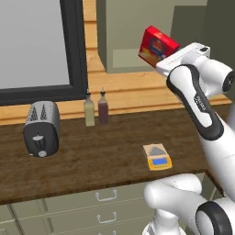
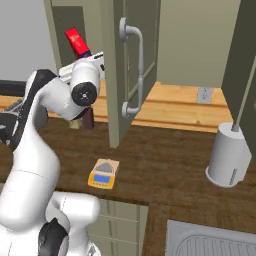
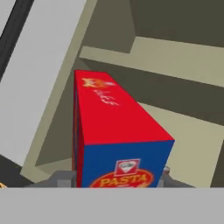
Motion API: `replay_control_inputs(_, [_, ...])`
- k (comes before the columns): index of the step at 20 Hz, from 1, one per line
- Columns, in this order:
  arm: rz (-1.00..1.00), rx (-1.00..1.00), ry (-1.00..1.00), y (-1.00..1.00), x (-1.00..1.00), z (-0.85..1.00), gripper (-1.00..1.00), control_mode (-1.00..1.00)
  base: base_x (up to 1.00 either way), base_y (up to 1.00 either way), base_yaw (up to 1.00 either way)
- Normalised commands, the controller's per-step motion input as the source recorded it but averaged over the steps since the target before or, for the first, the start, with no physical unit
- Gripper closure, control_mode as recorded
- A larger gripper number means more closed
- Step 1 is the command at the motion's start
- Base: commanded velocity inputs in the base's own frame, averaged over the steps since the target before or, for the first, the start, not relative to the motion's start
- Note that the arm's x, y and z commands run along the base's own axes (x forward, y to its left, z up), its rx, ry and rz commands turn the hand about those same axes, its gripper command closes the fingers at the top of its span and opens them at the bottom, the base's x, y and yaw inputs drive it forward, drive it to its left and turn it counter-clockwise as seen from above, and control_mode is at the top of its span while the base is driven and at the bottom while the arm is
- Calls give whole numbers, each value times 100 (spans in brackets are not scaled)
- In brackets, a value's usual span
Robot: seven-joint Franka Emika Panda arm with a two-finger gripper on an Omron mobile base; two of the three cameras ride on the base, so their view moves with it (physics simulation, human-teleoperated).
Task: Pick the boxed food and place it on the digital scale for weighing, and close the cabinet.
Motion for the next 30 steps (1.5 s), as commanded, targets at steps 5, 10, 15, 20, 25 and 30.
replay_control_inputs(5, [0,-9,28,0,-100,30,100,-100,0,0,0])
replay_control_inputs(10, [0,-9,46,0,-85,-5,100,-100,0,0,0])
replay_control_inputs(15, [0,-1,23,2,-41,-84,100,-100,0,0,0])
replay_control_inputs(20, [0,0,10,0,-6,-100,100,-100,0,0,0])
replay_control_inputs(25, [1,6,0,3,0,-100,100,-100,0,0,0])
replay_control_inputs(30, [3,7,0,1,-3,-91,100,-100,0,0,0])
